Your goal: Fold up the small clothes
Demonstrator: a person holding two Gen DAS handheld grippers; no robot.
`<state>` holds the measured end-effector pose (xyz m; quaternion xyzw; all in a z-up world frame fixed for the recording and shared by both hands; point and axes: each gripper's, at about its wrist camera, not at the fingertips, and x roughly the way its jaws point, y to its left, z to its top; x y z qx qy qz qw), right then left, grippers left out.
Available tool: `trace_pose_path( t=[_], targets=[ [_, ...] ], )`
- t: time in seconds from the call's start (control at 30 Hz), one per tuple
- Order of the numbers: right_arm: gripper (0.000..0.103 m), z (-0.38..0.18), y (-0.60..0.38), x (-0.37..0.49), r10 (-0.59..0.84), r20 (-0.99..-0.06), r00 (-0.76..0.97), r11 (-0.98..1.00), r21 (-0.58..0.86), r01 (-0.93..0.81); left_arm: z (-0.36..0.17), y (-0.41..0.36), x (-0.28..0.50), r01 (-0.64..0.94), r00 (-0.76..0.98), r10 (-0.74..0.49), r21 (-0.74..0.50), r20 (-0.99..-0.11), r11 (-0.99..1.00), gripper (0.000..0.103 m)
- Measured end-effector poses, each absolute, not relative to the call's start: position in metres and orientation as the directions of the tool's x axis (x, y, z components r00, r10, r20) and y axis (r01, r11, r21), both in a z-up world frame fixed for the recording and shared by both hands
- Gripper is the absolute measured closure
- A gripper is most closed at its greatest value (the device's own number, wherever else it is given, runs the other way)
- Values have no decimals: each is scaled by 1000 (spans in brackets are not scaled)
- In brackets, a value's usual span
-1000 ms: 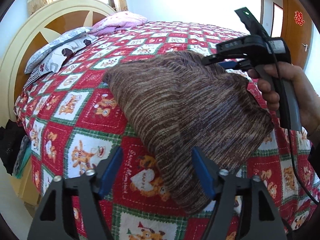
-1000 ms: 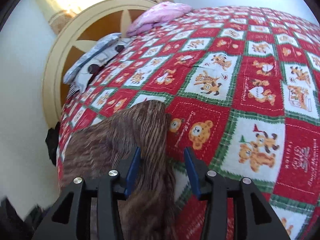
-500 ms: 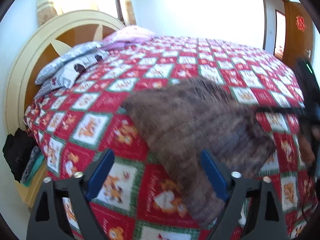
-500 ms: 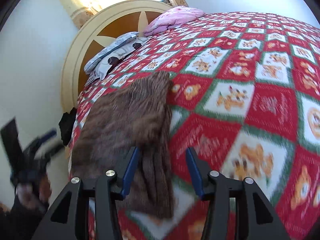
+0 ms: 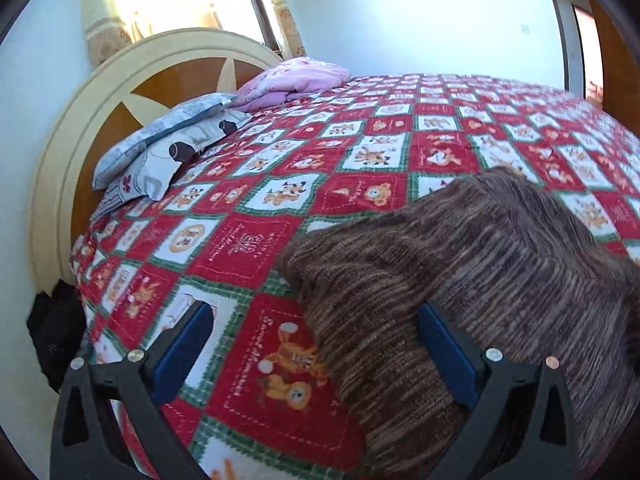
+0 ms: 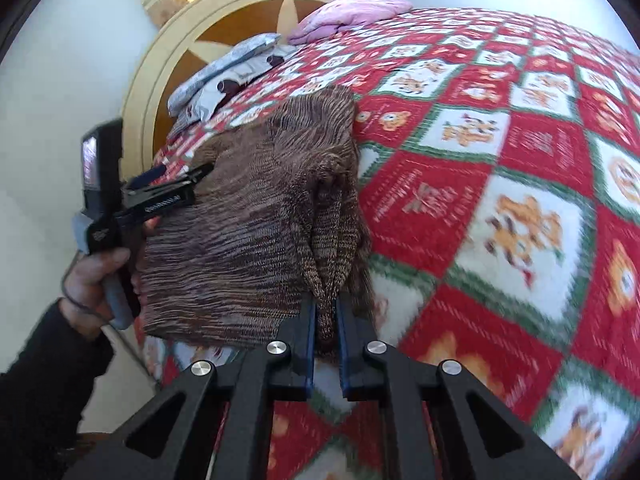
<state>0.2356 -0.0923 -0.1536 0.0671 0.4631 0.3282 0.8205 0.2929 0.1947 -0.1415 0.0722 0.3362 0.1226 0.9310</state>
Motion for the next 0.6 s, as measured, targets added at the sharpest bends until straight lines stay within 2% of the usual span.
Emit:
trace_pose_path(
  t=[0.03, 0.2, 0.27, 0.33, 0.37, 0.47, 0.6],
  targets=[
    [98, -156, -98, 234, 586, -727, 357, 790, 415, -452, -141, 195, 292, -179, 744, 271, 209, -610, 961, 0],
    [98, -165, -106, 243, 582, -758, 295, 797, 460, -391, -148, 190, 289, -165, 765, 261, 213, -589, 963, 0],
    [90, -151, -99, 238, 521, -782, 342, 831, 374, -412, -146, 191, 289, -173, 761, 259, 199, -596, 965, 0],
    [56, -128, -86, 229, 459, -772, 440, 858, 257, -445, -142, 192, 288, -175, 750, 261, 198, -607, 964, 0],
    [52, -121, -81, 227, 466, -753, 465, 852, 241, -464, -139, 190, 285, -174, 751, 265, 206, -605, 963, 0],
    [52, -95, -58, 224, 519, -655, 549, 816, 189, -546, -129, 181, 268, -157, 776, 260, 222, -575, 962, 0],
    [53, -96, -26, 237, 689, -598, 410, 671, 314, -671, -121, 169, 246, -134, 799, 226, 203, -557, 970, 0]
  ],
)
